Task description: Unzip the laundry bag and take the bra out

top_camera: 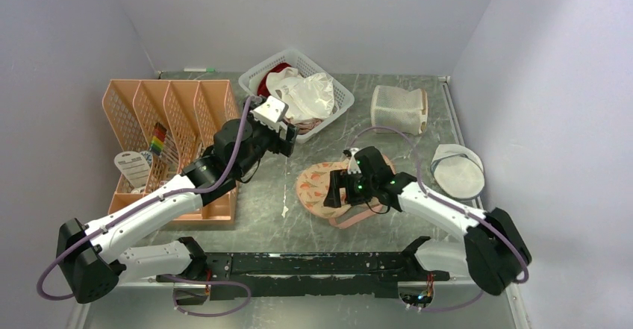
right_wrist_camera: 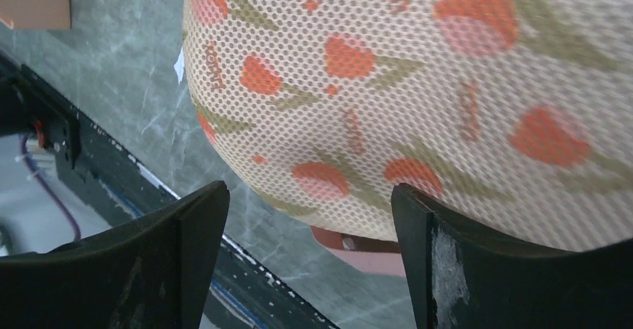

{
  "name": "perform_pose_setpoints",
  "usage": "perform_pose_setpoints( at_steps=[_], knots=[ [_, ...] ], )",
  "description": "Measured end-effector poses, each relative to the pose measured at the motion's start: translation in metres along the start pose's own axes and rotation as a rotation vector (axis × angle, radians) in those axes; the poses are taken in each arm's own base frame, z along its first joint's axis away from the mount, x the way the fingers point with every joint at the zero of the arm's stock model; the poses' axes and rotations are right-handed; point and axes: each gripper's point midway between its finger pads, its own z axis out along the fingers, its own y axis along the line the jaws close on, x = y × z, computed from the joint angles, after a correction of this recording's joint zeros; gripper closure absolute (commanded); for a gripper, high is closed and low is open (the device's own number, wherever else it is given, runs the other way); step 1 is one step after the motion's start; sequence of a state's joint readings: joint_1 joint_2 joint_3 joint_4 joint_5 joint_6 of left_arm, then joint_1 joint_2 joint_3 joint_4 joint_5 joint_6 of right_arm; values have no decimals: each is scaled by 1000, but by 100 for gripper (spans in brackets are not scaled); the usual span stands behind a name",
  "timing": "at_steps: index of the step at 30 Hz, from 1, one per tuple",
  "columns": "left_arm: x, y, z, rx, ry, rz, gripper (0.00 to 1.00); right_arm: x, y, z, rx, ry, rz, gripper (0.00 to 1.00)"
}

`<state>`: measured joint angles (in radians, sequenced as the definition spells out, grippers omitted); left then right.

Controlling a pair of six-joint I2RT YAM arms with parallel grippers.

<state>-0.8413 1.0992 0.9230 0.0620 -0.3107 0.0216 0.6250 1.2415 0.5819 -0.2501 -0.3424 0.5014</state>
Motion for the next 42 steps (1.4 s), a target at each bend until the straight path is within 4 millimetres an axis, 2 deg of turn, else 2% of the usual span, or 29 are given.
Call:
perform_pose_setpoints(
  at_steps=[5,9,11,14,18,23,28,34,38,42],
  knots=[
    [4,-2,2,2,11,4,6,-15,-9,-19,84,-108,0,20],
    [10,-5,7,7,33,12,6,-13,-16,-21,124,-97,-4,19],
    [13,-6,8,6,41,15,6,-16,-11,-22,114,-88,-16,19],
    [16,-6,12,1,54,19,6,-26,6,-23,58,-100,-44,19],
    [18,-4,14,-10,62,27,6,-28,28,-12,-38,-86,-71,19],
    [16,1,12,-35,57,41,6,-13,33,17,-66,5,-70,19],
    [15,4,12,-49,57,48,6,-9,37,29,-90,13,-52,19],
    [15,3,11,-45,57,48,6,8,23,27,-74,-21,-17,18],
    [15,1,11,-38,57,47,6,13,8,12,4,-71,-2,18],
    [16,-1,11,-33,57,45,6,6,-10,-8,118,-151,24,18]
  ],
)
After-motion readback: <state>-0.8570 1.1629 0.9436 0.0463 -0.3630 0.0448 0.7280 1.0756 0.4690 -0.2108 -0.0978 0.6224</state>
